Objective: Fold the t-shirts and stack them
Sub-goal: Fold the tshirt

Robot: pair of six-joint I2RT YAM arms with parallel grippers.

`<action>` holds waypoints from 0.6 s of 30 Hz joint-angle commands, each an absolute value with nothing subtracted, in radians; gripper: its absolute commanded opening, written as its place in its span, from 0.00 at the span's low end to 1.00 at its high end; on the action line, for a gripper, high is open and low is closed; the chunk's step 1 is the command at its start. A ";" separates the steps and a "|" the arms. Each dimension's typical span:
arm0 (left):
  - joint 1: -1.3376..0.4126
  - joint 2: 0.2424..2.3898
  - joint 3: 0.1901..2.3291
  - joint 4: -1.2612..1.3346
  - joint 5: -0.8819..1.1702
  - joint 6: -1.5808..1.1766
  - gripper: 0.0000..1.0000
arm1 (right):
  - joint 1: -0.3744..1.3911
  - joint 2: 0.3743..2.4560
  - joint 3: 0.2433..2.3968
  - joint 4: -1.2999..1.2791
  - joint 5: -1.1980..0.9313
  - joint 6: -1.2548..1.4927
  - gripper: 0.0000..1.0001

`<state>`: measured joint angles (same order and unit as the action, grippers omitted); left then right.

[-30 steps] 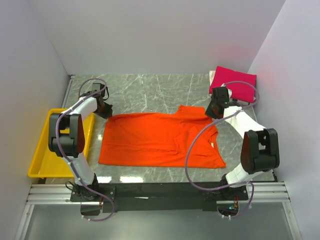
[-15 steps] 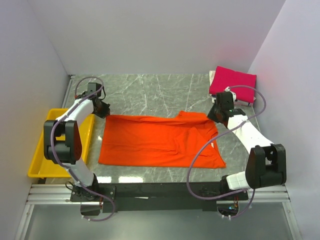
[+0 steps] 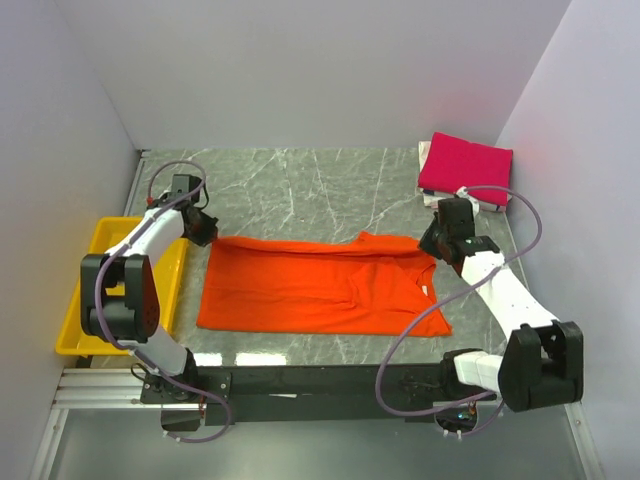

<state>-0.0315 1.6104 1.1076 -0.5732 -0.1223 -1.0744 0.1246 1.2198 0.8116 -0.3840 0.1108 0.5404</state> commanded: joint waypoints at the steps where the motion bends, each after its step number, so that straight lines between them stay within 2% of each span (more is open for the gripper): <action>1: -0.020 1.540 1.077 -0.563 -0.137 -1.054 0.01 | 0.123 1.160 0.796 -0.388 0.137 0.549 0.00; 18: -0.003 1.425 0.911 -0.526 -0.103 -1.040 0.01 | 0.110 0.994 0.617 -0.399 0.091 0.609 0.00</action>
<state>-0.0078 1.4681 0.9264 -0.5560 -0.1112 -1.0584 0.1211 1.0294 0.6342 -0.4053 0.0906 0.5854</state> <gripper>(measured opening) 0.022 0.007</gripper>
